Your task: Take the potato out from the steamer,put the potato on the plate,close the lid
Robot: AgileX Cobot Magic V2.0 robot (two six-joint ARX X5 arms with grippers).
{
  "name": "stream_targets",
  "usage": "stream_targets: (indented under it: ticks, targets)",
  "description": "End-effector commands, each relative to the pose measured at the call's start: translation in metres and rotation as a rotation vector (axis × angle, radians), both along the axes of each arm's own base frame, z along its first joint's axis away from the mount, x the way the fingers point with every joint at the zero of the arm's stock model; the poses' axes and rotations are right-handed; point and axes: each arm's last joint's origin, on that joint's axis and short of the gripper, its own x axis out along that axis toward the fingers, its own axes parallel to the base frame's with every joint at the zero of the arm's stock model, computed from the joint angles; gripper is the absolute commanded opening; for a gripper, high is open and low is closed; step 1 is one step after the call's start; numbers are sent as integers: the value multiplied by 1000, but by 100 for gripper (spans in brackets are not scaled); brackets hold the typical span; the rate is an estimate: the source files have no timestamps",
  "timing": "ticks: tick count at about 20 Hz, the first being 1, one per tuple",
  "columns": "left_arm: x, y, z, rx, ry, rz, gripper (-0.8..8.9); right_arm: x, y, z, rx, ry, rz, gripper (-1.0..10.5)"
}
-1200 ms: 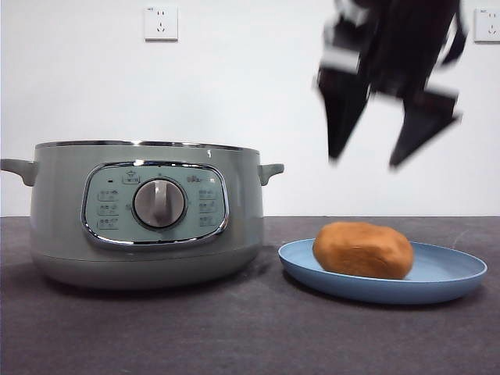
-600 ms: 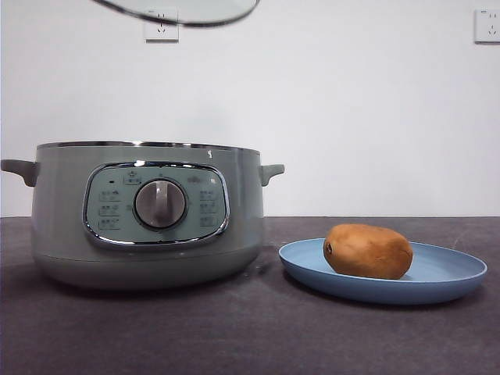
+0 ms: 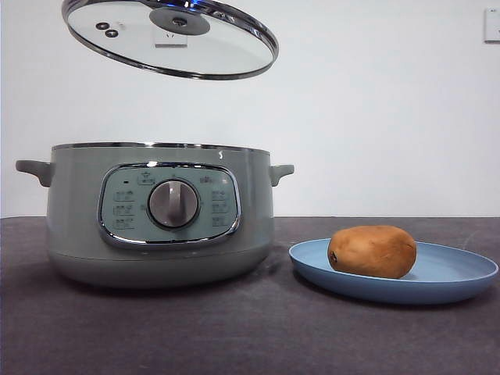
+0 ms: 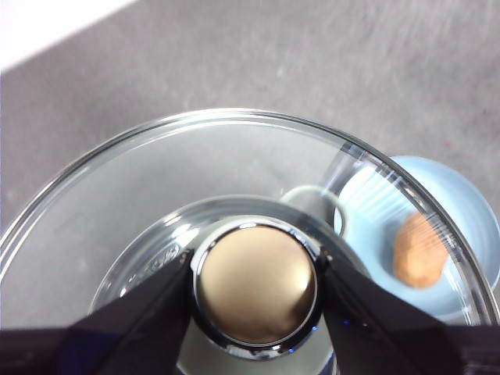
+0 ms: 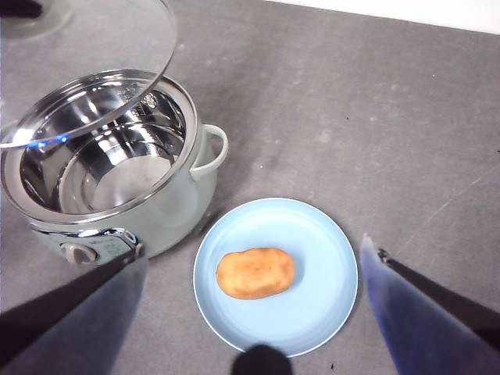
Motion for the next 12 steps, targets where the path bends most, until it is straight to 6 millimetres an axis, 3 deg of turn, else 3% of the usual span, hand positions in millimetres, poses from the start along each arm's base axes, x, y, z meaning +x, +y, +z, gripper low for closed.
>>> stream_targets:
  ticks: [1,5,9,12]
  targets:
    - [-14,6,-1,-68,-77,11,-8,0,0,0,13,1,-12,458]
    - [-27,13,-33,-107,-118,38,-8,0,0,0,14,-1,-11,437]
    - [-20,11,-75,-96,-127,82,-8,0,0,0,14,-1,-11,437]
    - [-17,10,-88,-97,-149,104,-8,0,0,0,11,4,-11,437]
